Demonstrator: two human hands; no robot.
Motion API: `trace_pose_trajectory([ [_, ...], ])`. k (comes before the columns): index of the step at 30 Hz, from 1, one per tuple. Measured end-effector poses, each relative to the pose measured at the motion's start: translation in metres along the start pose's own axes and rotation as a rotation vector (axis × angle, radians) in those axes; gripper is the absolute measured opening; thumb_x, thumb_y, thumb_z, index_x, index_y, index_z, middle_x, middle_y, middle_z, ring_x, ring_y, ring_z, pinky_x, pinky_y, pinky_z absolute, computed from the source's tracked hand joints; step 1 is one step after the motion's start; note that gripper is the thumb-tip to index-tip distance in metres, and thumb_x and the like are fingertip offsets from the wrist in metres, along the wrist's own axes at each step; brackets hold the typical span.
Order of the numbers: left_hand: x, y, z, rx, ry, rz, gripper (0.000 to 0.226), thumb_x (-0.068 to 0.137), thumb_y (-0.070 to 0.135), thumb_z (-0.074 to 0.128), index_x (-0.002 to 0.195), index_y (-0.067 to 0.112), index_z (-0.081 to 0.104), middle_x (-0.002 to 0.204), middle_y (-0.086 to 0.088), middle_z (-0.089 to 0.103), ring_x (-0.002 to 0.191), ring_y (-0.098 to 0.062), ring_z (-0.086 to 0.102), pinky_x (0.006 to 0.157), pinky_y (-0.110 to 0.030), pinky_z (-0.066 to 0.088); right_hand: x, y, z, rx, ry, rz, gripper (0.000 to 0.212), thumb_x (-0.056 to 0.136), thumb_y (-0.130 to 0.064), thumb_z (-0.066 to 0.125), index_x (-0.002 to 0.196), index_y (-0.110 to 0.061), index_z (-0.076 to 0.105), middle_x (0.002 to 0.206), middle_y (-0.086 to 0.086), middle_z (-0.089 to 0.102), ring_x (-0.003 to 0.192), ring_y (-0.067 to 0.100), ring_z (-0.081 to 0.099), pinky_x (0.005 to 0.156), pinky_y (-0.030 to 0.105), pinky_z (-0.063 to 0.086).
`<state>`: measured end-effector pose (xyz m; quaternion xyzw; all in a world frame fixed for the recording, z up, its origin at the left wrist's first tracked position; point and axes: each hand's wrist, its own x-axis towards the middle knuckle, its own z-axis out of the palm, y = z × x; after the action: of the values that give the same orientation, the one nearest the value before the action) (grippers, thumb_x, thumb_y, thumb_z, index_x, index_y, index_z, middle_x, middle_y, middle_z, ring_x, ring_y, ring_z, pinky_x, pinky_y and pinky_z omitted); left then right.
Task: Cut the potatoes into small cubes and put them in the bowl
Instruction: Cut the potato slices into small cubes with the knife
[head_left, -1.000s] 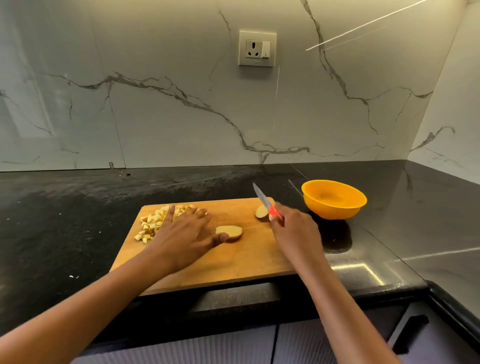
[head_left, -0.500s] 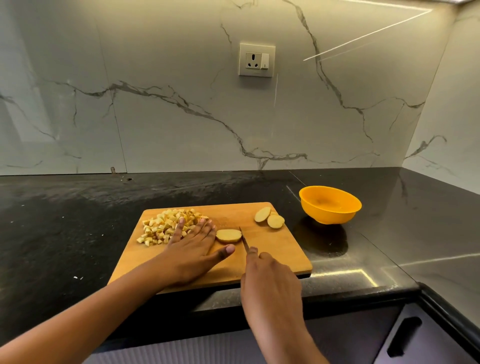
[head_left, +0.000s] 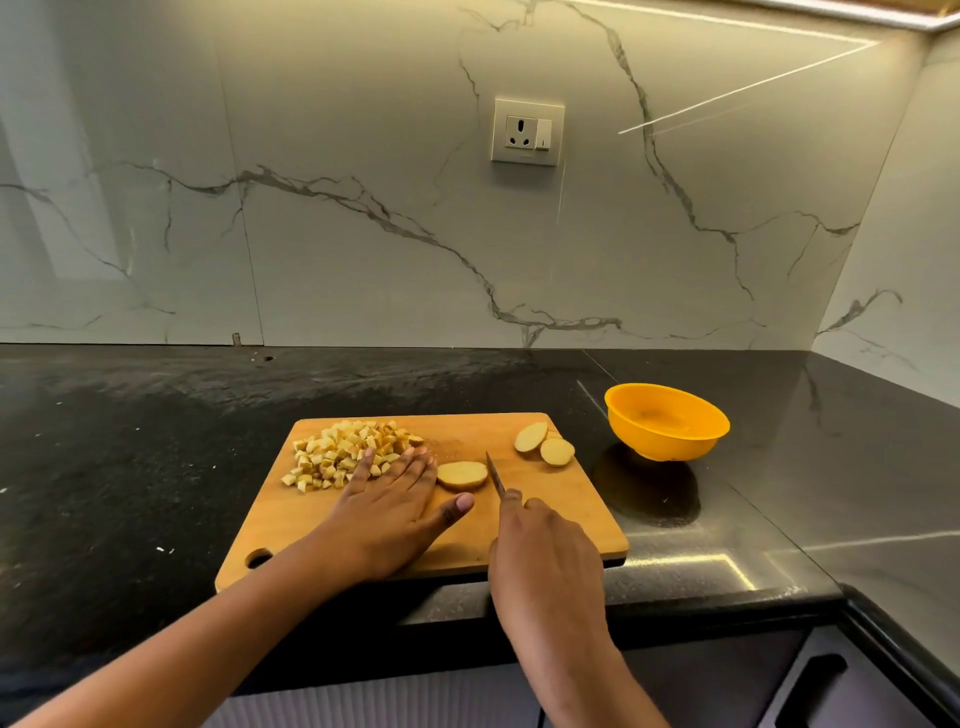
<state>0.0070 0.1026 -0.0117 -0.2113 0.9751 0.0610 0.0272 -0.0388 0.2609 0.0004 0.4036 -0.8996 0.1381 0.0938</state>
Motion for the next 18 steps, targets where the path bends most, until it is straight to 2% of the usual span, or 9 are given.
trace_pose_trajectory([
  [4, 0.000, -0.002, 0.001, 0.001, -0.006, 0.016, 0.140, 0.030, 0.089, -0.033, 0.149, 0.020, -0.009, 0.157, 0.005, -0.016, 0.140, -0.005, -0.019, 0.102, -0.036, -0.027, 0.002, 0.003, 0.001, 0.007, 0.016, 0.007, 0.044, 0.102, -0.020, 0.037, 0.145, -0.015, 0.028, 0.129, 0.004, 0.051, 0.108, 0.018, 0.054, 0.079, 0.025, 0.042],
  [8, 0.001, -0.002, 0.002, -0.014, 0.007, 0.008, 0.126, 0.045, 0.087, -0.031, 0.150, 0.020, -0.008, 0.157, 0.005, -0.015, 0.141, -0.005, -0.018, 0.104, -0.036, -0.025, 0.002, 0.001, 0.003, 0.000, 0.012, -0.019, 0.043, 0.102, -0.020, 0.037, 0.144, -0.014, 0.029, 0.128, 0.004, 0.051, 0.108, 0.018, 0.055, 0.079, 0.025, 0.042],
  [12, 0.002, -0.004, 0.003, -0.026, 0.019, 0.023, 0.140, 0.029, 0.088, -0.035, 0.149, 0.021, -0.008, 0.157, 0.007, -0.015, 0.140, -0.003, -0.018, 0.103, -0.034, -0.025, 0.005, 0.001, 0.007, -0.006, 0.019, -0.001, 0.047, 0.102, -0.020, 0.037, 0.146, -0.012, 0.026, 0.129, 0.004, 0.050, 0.108, 0.017, 0.055, 0.079, 0.024, 0.042],
  [16, 0.002, -0.005, 0.004, -0.028, 0.016, 0.038, 0.138, 0.031, 0.088, -0.034, 0.149, 0.022, -0.009, 0.157, 0.008, -0.016, 0.140, -0.003, -0.018, 0.103, -0.033, -0.024, 0.003, 0.001, 0.010, -0.015, 0.022, -0.020, 0.048, 0.102, -0.019, 0.037, 0.147, -0.012, 0.023, 0.130, 0.004, 0.049, 0.107, 0.017, 0.055, 0.077, 0.024, 0.041],
  [18, 0.003, -0.005, 0.005, -0.032, 0.012, 0.040, 0.127, 0.043, 0.087, -0.030, 0.149, 0.022, -0.008, 0.156, 0.008, -0.016, 0.140, -0.002, -0.019, 0.105, -0.033, -0.023, 0.003, 0.002, 0.011, -0.011, 0.025, -0.027, 0.049, 0.102, -0.019, 0.036, 0.148, -0.013, 0.021, 0.130, 0.004, 0.048, 0.108, 0.018, 0.055, 0.077, 0.024, 0.042],
])
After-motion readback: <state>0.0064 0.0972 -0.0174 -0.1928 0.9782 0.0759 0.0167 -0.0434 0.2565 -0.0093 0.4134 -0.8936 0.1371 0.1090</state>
